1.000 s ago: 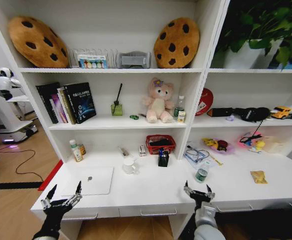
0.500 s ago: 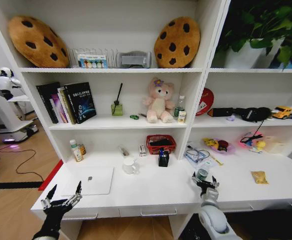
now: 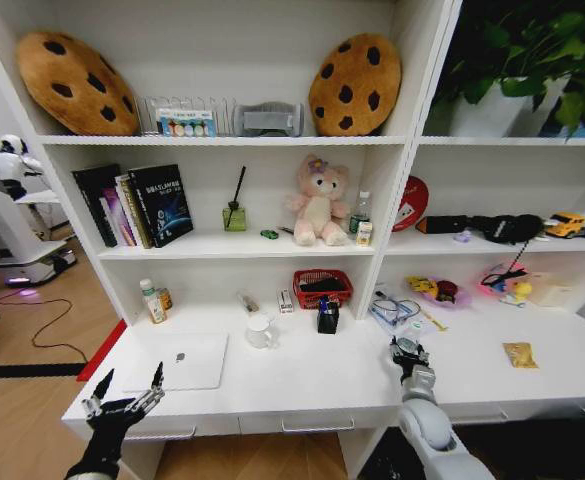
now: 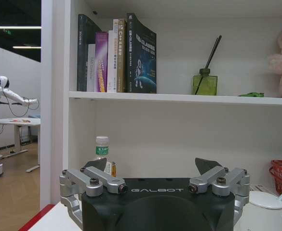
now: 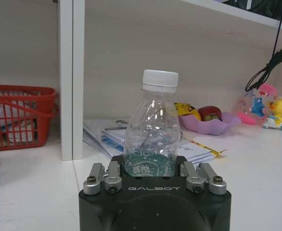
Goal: Organize the objects on the table.
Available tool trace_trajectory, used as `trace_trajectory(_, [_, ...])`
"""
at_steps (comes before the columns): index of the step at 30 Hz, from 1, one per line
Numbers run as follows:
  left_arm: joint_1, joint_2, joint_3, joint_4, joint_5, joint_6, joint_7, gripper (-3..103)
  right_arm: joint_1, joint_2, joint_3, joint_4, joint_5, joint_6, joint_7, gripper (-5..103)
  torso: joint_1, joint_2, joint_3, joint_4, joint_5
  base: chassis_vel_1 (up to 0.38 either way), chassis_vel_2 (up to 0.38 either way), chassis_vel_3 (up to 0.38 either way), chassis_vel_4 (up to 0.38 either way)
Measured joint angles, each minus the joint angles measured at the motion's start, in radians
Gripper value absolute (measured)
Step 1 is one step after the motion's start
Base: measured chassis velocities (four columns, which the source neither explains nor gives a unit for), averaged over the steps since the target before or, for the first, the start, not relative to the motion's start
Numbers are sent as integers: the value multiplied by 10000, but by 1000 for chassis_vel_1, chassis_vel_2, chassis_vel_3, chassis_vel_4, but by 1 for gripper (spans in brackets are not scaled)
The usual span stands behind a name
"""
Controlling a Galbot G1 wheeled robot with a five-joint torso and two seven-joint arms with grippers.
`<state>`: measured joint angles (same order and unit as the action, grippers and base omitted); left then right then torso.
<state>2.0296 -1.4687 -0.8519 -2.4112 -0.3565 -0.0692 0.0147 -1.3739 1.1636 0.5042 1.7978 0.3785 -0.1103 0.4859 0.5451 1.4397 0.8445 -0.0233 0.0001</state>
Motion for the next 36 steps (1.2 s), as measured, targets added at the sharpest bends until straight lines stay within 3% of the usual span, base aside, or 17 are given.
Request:
trace_trajectory(5, [0,0,0,0,0,-2,1,100,-1103,-80,93,1993,99,-461,-7,36,-1,1,-1,0,0,0,0,0,0])
trace_trajectory(7, [-1,1,-1,-1,0,-4,1,100,-2245,-223,126,3995,738,-1376,144,30,-1,3,-3,1,-2,0,0,0,0])
trace_trajectory(8, [-1,1,-1,-1,0,-4,1,100,-2245,-223,126,3995,738,-1376,144,30,-1,3,-3,1,-2,0,0,0,0])
trace_trajectory(10, [0,0,-2,0,0,-4,-1,100,-3852,-622,113,5724,1772,-2468,270,26,-3,3,-2,-4,-3,0,0,0,0])
trace_trajectory(17, [0,0,0,0,0,-4,2,100,-5891,-1408,-163,7158,2981,-3932,849,26,-4,4,-2,-3,-1,0,0,0,0])
trace_trajectory(18, [0,0,0,0,0,-4,2,100,-5963,-1562,-270,7165,3324,-4165,1216,26,-4,4,-2,-2,-1,0,0,0,0])
trace_trajectory(19, [0,0,0,0,0,-4,2,100,-5815,-1919,-444,7165,4630,-4760,2227,26,-4,3,-2,-3,-2,0,0,0,0])
trace_trajectory(20, [0,0,0,0,0,-4,2,100,-5815,-1919,-444,7165,4630,-4760,2227,26,-4,3,-2,-3,-2,0,0,0,0])
trace_trajectory(22, [0,0,0,0,0,-4,1,100,-5120,-2433,-730,7156,6782,-5476,3996,26,-3,3,0,-1,2,0,0,0,0])
trace_trajectory(24, [0,0,0,0,0,-4,1,100,-4167,-2968,-833,7133,8294,-5866,5081,26,-3,2,0,2,1,0,0,0,0])
trace_trajectory(28, [0,0,0,0,-1,-4,1,100,-3521,-3177,-753,7114,7561,-5696,4677,26,-2,1,1,4,0,0,0,0,0])
trace_trajectory(31, [0,0,0,0,0,-4,0,100,-3178,-3152,-164,7085,5349,-5360,2856,26,0,0,1,-2,0,0,0,0,0])
trace_trajectory(34, [0,0,0,0,0,-3,1,100,-3177,-3128,94,7079,4676,-5235,2307,26,0,-1,1,-2,1,0,0,0,0])
trace_trajectory(36, [0,0,0,0,0,-2,1,100,-3230,-3054,1006,7069,2199,-4209,341,26,-1,0,0,-3,-2,0,0,0,0])
